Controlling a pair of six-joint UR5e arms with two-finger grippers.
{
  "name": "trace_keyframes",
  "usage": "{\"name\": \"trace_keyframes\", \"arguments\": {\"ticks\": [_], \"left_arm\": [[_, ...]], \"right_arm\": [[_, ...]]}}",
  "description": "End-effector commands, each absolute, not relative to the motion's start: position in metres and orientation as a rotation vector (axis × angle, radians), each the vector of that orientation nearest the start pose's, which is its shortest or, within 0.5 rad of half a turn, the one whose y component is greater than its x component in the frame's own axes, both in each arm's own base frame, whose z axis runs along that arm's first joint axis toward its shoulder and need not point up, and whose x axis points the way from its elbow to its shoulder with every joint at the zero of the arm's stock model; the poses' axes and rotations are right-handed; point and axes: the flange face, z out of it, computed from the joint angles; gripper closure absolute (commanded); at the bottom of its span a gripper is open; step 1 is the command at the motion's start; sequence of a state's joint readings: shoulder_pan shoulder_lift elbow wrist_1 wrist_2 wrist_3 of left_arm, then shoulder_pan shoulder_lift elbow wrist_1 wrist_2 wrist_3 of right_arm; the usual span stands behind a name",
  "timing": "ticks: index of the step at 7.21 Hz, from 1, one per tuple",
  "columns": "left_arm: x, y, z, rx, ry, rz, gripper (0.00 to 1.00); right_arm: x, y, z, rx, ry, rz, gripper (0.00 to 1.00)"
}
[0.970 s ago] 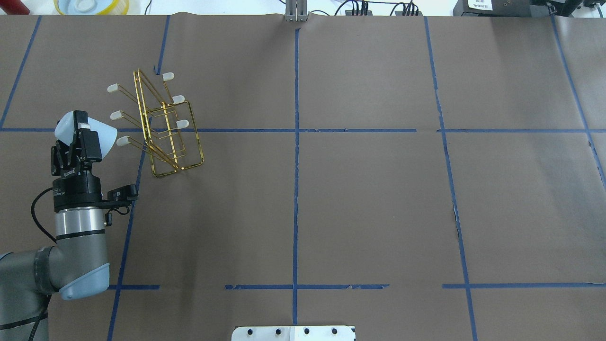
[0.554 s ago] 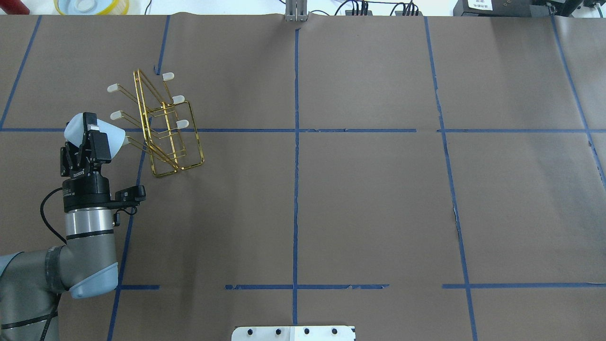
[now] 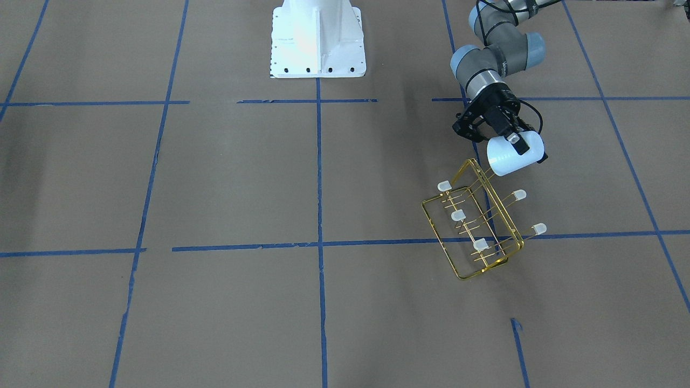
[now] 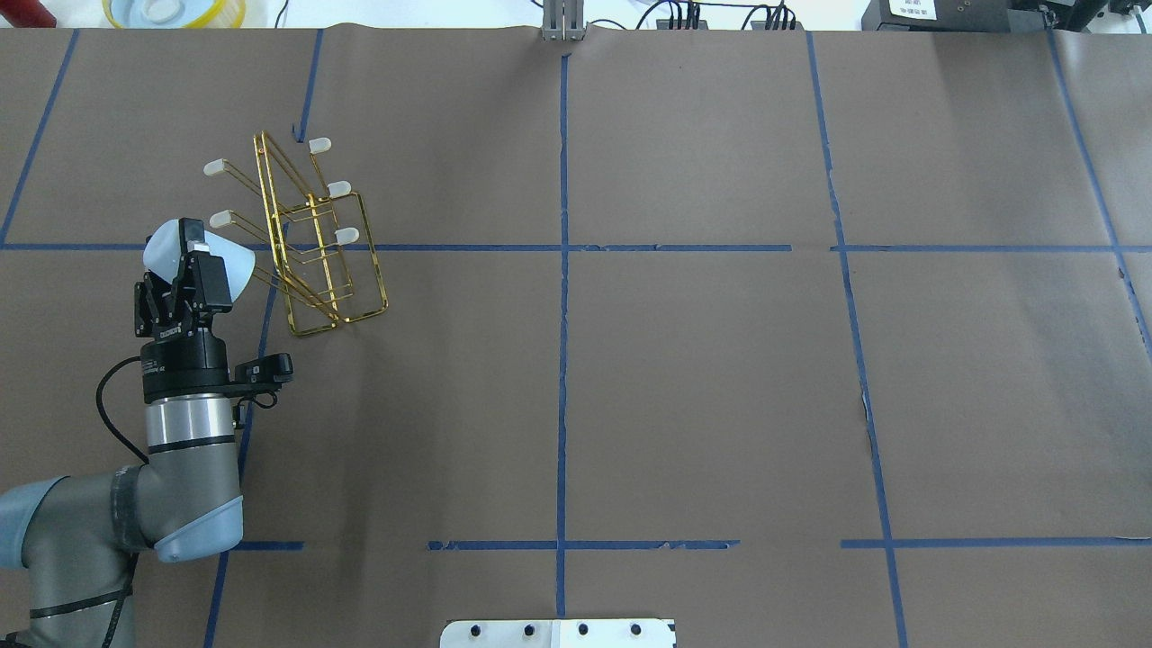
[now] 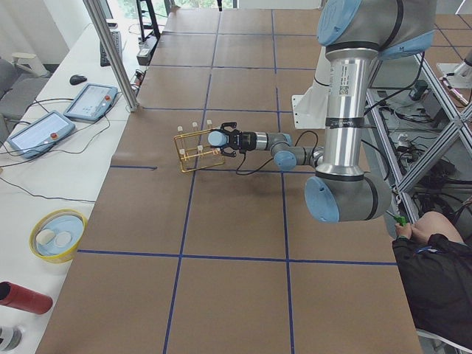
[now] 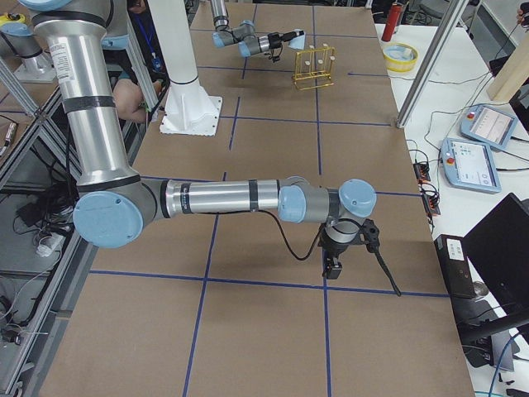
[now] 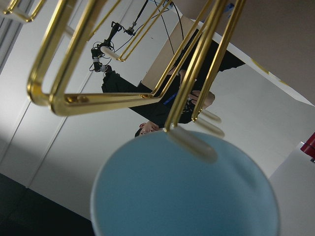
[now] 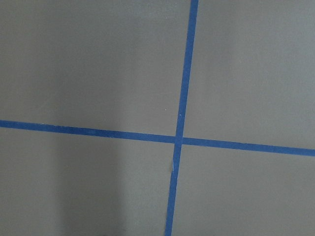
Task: Hang cup on cup holder
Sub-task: 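Carry the cup with the left gripper onto a white peg of the gold rack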
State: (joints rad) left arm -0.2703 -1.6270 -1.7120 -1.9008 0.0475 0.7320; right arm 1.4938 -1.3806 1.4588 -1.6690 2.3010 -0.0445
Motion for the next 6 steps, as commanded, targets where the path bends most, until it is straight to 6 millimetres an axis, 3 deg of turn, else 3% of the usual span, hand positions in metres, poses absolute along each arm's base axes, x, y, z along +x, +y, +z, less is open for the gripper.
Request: {"name": "trace_keyframes", "arguments": {"ticks": [1,6], "left_arm": [[0.427,-0.360,0.458,0.881,-1.499,1.132,0.86],[0.445,-0.360,0.463,0.880,-1.503,1.150,0.83]], "right_arm": [[0.022,-0.573,0.625,-0.031,-0.730,-0.110,0.00],[0.023,-0.573,0.625,-0.031,-0.730,-0.108,0.00]]}}
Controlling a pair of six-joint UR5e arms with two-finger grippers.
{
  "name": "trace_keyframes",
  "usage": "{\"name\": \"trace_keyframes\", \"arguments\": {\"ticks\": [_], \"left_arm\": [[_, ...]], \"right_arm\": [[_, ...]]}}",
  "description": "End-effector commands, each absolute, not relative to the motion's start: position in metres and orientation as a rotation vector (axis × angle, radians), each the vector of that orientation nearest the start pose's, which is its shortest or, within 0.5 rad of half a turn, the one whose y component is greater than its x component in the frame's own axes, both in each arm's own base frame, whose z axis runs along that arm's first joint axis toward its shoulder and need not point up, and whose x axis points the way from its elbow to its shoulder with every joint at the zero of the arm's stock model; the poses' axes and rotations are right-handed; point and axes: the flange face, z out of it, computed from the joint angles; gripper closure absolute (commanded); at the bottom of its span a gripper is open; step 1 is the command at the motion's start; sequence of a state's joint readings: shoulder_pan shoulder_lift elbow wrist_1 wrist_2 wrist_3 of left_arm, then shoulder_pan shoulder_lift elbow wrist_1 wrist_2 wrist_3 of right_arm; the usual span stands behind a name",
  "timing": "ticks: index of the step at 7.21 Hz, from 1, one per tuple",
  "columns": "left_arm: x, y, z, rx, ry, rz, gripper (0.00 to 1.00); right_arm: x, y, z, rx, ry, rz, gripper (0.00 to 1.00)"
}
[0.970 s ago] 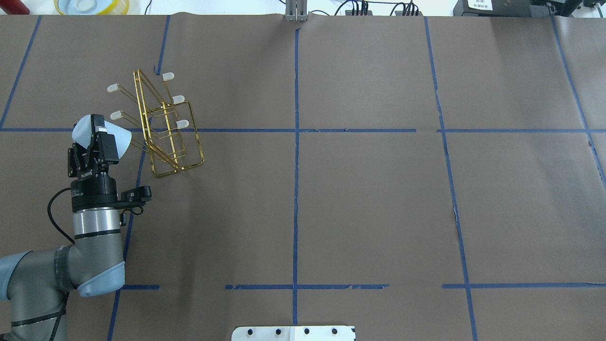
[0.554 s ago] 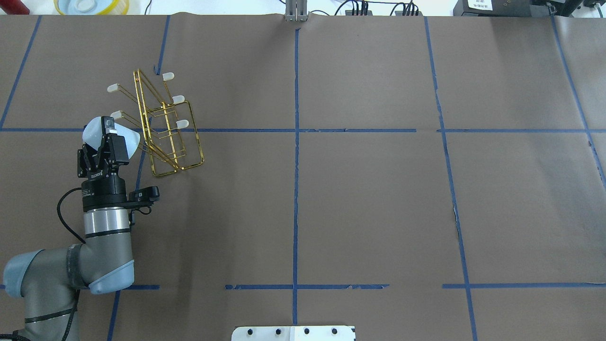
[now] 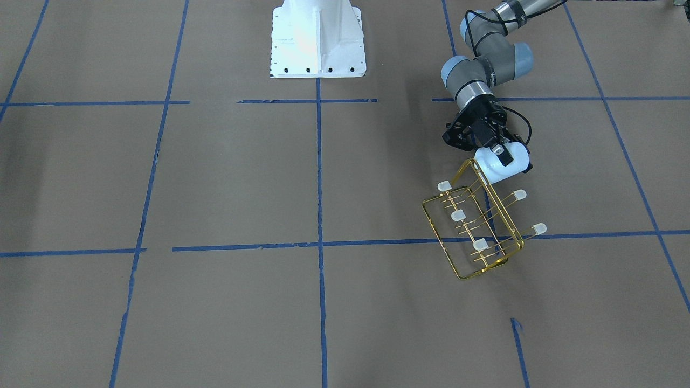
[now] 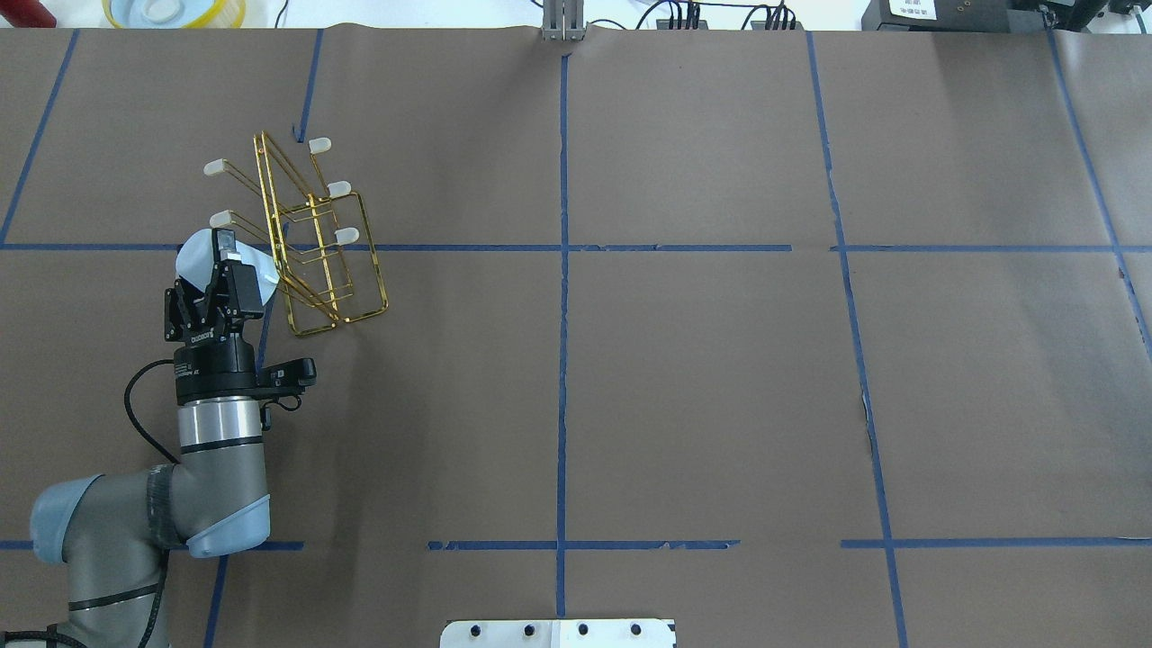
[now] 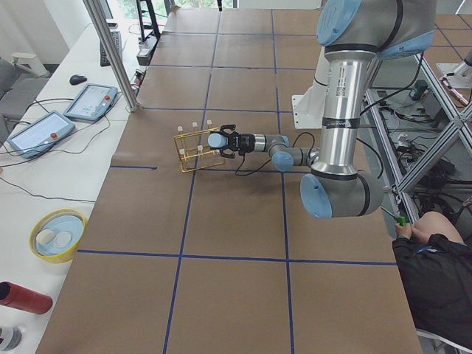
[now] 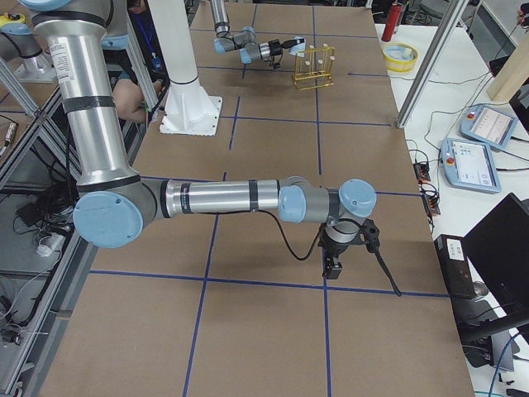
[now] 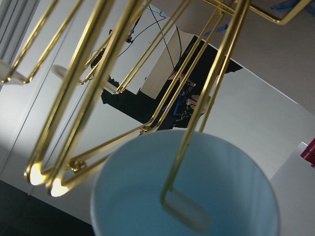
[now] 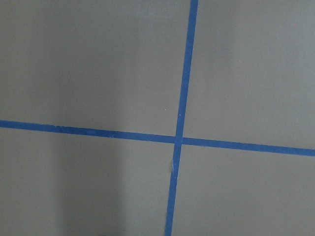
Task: Hang cup on cup holder
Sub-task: 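Carry the cup with the left gripper onto a white peg of the gold rack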
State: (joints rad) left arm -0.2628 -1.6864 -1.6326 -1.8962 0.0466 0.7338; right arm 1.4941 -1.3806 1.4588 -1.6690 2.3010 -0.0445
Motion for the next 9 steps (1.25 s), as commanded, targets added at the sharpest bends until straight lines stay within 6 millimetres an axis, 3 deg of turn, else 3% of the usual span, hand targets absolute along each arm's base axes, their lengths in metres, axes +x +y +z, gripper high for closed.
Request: {"name": "trace_keyframes", "arguments": {"ticks": [1,2,6,7,9], "left_arm": [[0.445,-0.360,0.462,0.879,-1.503,1.152,0.06],[0.445,-0.360,0.462,0.882,-1.500,1.149,0.00],[0.439,-0.359,0.461,0.885,-1.497,1.143,0.00],[0.433,-0.360,0.458,0.890,-1.487,1.130,0.00],[0.393,-0.349,0.458,0.918,-1.462,1.099,0.00]], "right_arm": [[0.023,-0.573,0.625,-0.031,-0.730,-0.108,0.00],[0.023,-0.573,0.625,-0.031,-0.730,-0.108,0.00],[0.023,-0.573,0.625,-0.031,-0.730,-0.108,0.00],[0.023,-0.573,0.625,-0.031,-0.730,-0.108,0.00],[0.023,-0.573,0.625,-0.031,-0.730,-0.107,0.00]]}}
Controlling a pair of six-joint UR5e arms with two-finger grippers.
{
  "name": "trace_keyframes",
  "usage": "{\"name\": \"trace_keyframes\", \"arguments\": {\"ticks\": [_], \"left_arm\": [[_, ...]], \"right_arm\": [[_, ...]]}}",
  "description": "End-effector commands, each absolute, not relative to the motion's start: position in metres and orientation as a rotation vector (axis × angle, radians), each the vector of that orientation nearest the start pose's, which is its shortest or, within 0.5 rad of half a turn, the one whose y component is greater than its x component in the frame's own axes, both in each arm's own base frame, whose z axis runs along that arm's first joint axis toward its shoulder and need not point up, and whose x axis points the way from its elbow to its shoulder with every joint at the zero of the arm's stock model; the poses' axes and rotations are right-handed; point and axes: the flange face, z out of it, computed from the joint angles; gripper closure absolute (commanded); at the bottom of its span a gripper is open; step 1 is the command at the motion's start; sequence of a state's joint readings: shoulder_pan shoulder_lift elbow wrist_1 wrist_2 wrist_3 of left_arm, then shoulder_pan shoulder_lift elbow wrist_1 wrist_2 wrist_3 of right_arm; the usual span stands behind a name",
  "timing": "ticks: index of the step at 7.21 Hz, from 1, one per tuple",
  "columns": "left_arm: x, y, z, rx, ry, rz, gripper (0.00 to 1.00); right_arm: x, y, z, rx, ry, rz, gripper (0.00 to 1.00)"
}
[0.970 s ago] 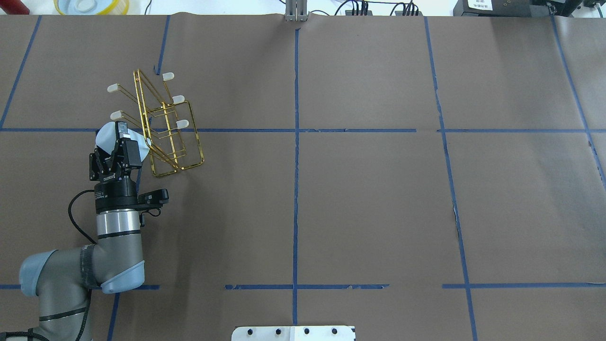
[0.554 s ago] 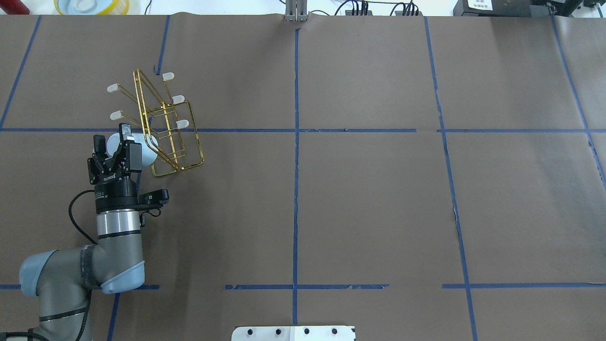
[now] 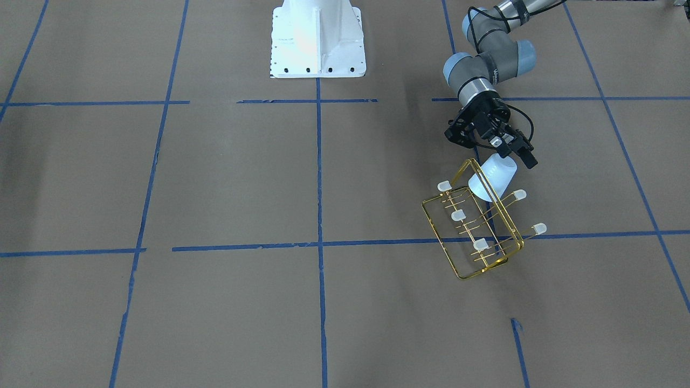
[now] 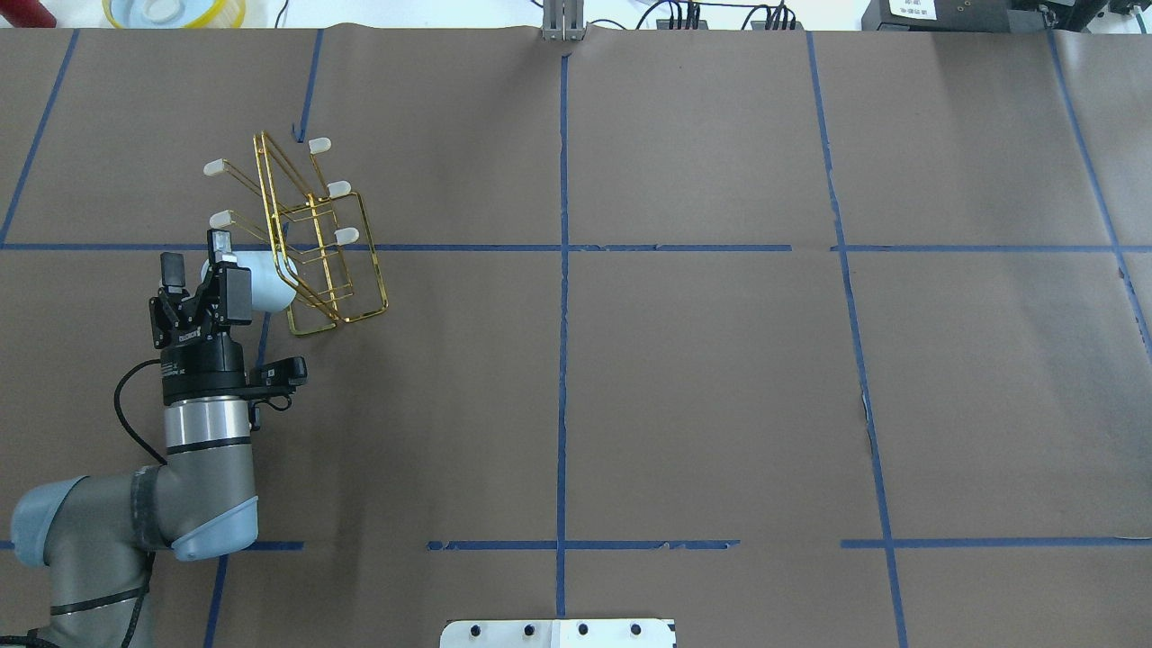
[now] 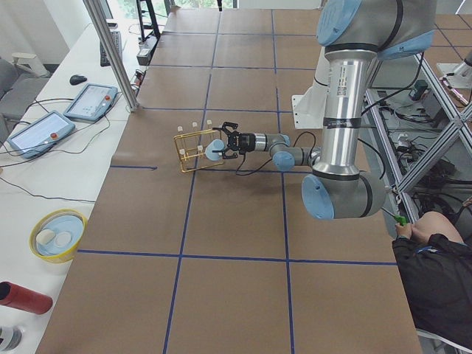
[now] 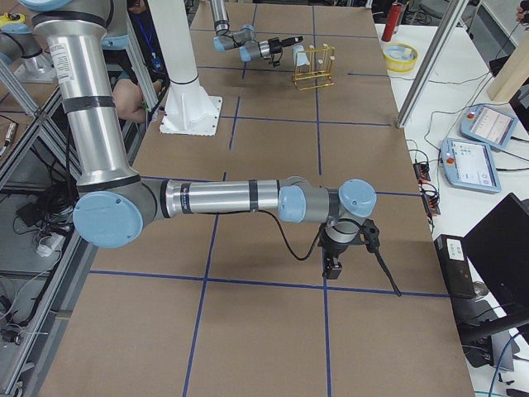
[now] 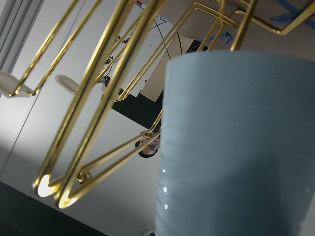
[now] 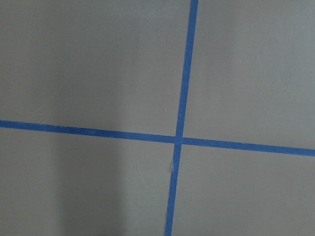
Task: Hang cup on cup holder
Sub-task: 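Open the left gripper, releasing the cup on the peg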
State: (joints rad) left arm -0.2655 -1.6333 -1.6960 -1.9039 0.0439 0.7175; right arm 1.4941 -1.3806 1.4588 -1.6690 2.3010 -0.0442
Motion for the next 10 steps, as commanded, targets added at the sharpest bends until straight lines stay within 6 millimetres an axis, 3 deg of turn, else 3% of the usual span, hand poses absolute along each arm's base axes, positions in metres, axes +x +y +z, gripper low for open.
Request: {"name": "trace_keyframes", "arguments": {"ticks": [1,4,6,10], "left_arm": [[0.369,-0.342,0.459,0.949,-1.432,1.063,0.00],[0.323,-0.333,0.475,1.141,-1.212,0.801,0.00],[0.311,-0.331,0.476,1.281,-1.009,0.577,0.00],[0.306,-0.326,0.465,1.402,-0.170,0.107,0.00]], "right_arm": [[0.023,-0.573,0.625,-0.031,-0.730,-0.108,0.00],[0.023,-0.573,0.625,-0.031,-0.730,-0.108,0.00],[0.023,-0.573,0.625,-0.031,-0.730,-0.108,0.00],[0.023,-0.573,0.625,-0.031,-0.730,-0.108,0.00]]}}
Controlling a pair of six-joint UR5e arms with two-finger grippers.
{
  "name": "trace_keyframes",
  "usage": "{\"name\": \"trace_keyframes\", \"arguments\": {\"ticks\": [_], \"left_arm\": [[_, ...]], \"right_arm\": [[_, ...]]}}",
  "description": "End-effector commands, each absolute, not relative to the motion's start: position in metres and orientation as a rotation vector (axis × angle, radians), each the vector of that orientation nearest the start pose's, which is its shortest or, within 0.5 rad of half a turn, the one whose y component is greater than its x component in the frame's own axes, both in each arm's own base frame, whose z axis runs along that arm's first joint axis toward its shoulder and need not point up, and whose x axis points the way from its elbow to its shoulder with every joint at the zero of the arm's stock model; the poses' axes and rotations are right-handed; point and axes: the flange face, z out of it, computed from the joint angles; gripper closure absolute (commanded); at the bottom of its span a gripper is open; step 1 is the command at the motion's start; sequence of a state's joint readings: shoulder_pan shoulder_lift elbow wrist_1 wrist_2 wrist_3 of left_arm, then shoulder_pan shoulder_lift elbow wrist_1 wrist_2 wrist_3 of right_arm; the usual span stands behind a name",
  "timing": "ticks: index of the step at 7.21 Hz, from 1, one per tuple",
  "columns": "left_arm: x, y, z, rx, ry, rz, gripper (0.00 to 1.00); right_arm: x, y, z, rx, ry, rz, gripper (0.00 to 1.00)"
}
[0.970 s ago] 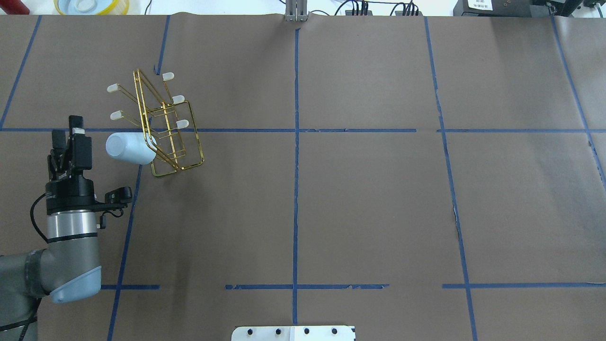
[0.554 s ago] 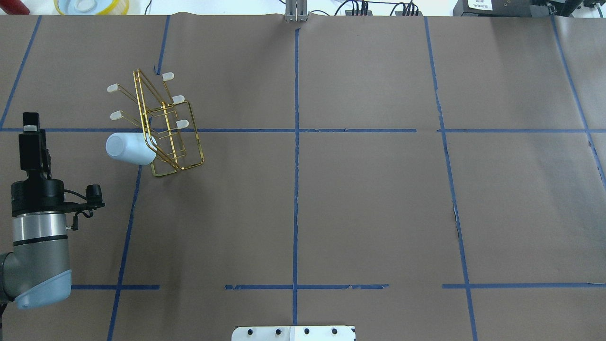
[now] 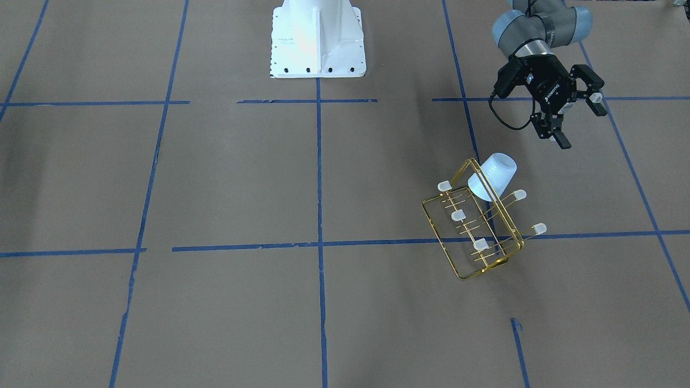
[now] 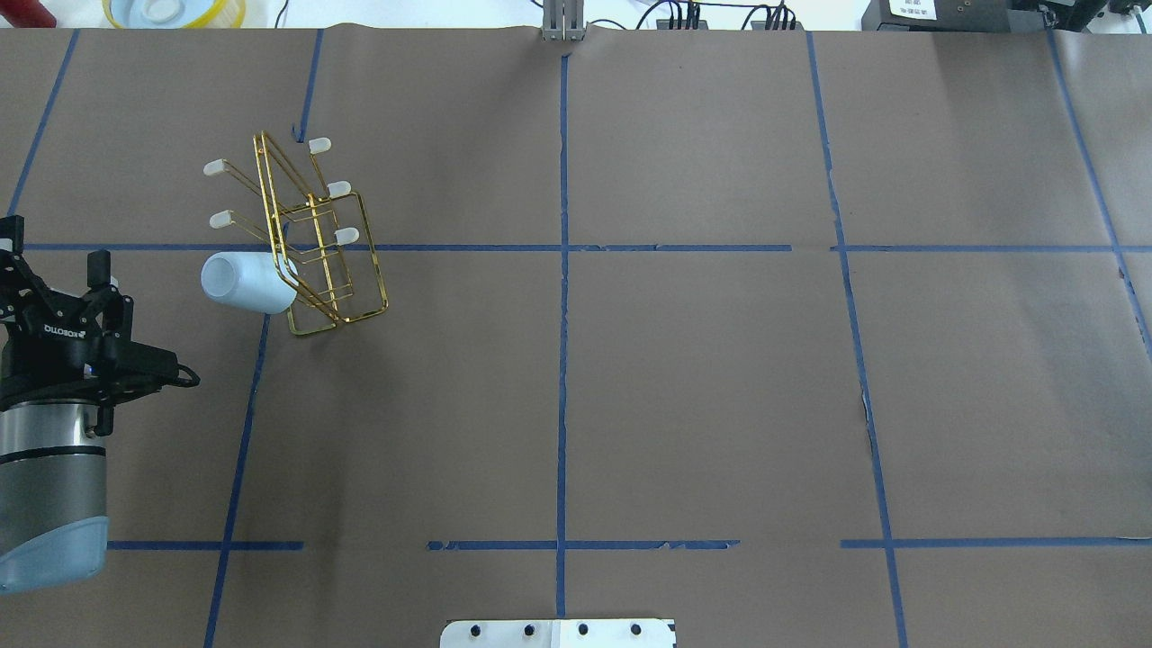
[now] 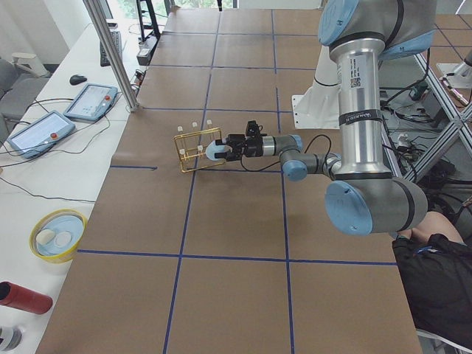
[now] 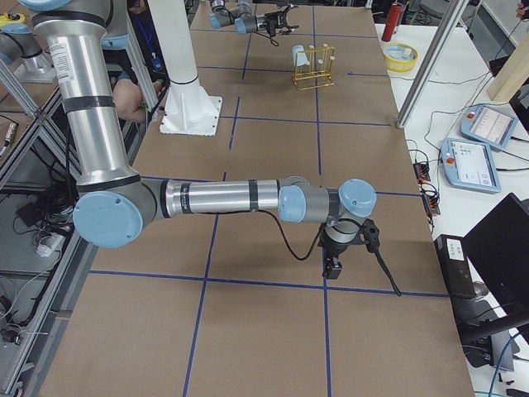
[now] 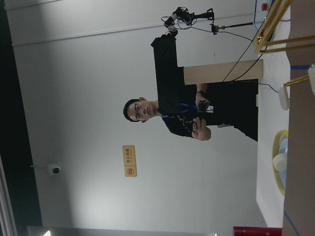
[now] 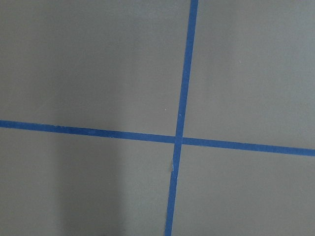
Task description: Hang cup on cup holder
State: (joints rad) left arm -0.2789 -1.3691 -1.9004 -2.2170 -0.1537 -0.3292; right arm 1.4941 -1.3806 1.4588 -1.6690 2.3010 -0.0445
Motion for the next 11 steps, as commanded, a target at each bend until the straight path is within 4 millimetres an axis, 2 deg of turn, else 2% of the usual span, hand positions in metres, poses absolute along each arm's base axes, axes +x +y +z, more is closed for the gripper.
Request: {"name": "trace_keyframes", "arguments": {"ticks": [1,4,6,8,9,10,11], "left_arm": [[0.306,-0.324,0.462,1.399,0.040,-0.004,0.00],[0.302,-0.319,0.452,1.321,0.556,-0.414,0.00],[0.298,-0.311,0.444,1.166,0.945,-0.605,0.00],[0.271,-0.342,0.448,1.082,0.988,-0.559,0.00],[0.265,-0.351,0.455,1.021,1.005,-0.507,0.00],[0.258,-0.360,0.463,0.961,0.997,-0.419,0.00],[0.240,-0.376,0.474,0.907,0.932,-0.303,0.00]], "right_arm": [[0.023,-0.573,0.625,-0.031,-0.730,-0.108,0.00],[0.023,-0.573,0.625,-0.031,-0.730,-0.108,0.00],[0.023,-0.573,0.625,-0.031,-0.730,-0.108,0.00],[0.023,-0.573,0.625,-0.031,-0.730,-0.108,0.00],[0.023,-0.573,0.625,-0.031,-0.730,-0.108,0.00],[0.023,-0.573,0.625,-0.031,-0.730,-0.108,0.00],[0.023,-0.573,0.625,-0.031,-0.730,-0.108,0.00]]}}
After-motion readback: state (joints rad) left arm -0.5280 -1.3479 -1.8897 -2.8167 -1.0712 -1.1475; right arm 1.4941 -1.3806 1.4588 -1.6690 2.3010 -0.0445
